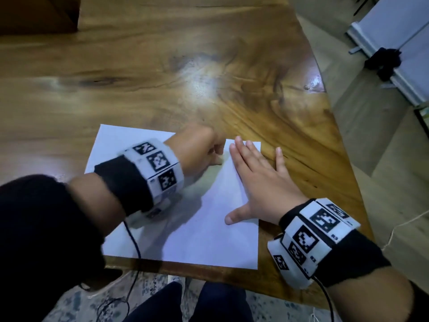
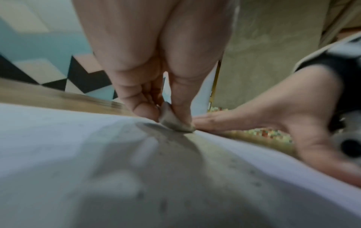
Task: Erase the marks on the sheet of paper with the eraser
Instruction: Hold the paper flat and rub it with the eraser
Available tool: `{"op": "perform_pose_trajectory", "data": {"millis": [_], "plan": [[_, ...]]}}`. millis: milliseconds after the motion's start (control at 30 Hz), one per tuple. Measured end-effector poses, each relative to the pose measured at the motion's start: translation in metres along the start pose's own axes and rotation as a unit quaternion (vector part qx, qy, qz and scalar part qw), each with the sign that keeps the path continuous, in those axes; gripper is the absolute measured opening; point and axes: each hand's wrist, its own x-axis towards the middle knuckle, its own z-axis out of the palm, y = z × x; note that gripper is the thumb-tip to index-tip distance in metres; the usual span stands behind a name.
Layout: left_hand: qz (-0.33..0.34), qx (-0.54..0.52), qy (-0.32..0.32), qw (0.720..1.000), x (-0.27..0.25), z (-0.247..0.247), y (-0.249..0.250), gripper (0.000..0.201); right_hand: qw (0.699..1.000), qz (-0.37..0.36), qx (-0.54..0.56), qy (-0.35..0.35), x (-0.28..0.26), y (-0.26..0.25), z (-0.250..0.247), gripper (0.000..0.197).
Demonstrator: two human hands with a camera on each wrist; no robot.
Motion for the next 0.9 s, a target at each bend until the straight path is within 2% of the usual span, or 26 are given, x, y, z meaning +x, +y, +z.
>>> {"op": "perform_pose_trajectory", "data": {"millis": [67,167,233,267,333,433,500,600,633,700,800,867,900], "plan": [[0.012,0.0,0.017,1.0,-0.001,0.003,0.0,0.007,1.0,0.001,-0.004,-0.001,0.0,-0.001,-0.001,0.138],[0.057,-0.009,-0.057,0.997,-0.039,0.015,0.002,0.011,1.0,0.002,-0.002,-0.003,0.0,0.0,-0.001,0.138],[0.052,-0.013,-0.085,0.995,-0.041,0.016,0.0,0.004,1.0,0.003,-0.001,-0.006,0.0,-0.001,-0.001,0.138],[0.039,-0.012,-0.069,0.997,-0.031,0.012,0.0,0.001,1.0,0.003,-0.003,-0.008,0.0,-0.001,-0.001,0.138],[0.0,0.002,-0.025,1.0,-0.004,0.004,0.002,0.008,1.0,0.005,-0.004,-0.006,0.0,-0.001,-0.001,0.138],[0.002,-0.001,0.017,1.0,0.007,0.006,0.004,0.008,1.0,0.005,-0.008,-0.006,0.0,-0.001,-0.001,0.138],[0.032,-0.012,-0.019,0.999,-0.019,0.013,0.003,0.022,1.0,0.005,-0.005,-0.003,0.0,0.0,0.0,0.138],[0.066,-0.016,-0.102,0.992,-0.053,0.017,0.003,0.012,1.0,0.003,0.0,-0.001,-0.001,0.0,0.0,0.138],[0.067,-0.015,-0.097,0.993,-0.049,0.014,0.002,0.008,1.0,0.002,0.001,0.0,-0.001,0.0,0.0,0.138],[0.031,-0.007,-0.03,0.999,-0.024,0.003,0.0,0.004,1.0,0.001,0.001,0.0,-0.001,0.0,0.0,0.138],[-0.021,0.01,0.044,0.999,0.004,-0.004,-0.001,0.012,1.0,0.005,-0.002,-0.008,-0.001,0.0,-0.001,0.138],[0.003,0.009,0.033,0.999,-0.009,0.003,-0.004,0.006,1.0,0.007,-0.005,-0.01,0.0,0.0,-0.001,0.138],[0.019,0.01,0.001,1.0,-0.022,0.006,-0.005,0.006,1.0,0.008,-0.006,-0.01,0.001,0.0,-0.001,0.139]]}}
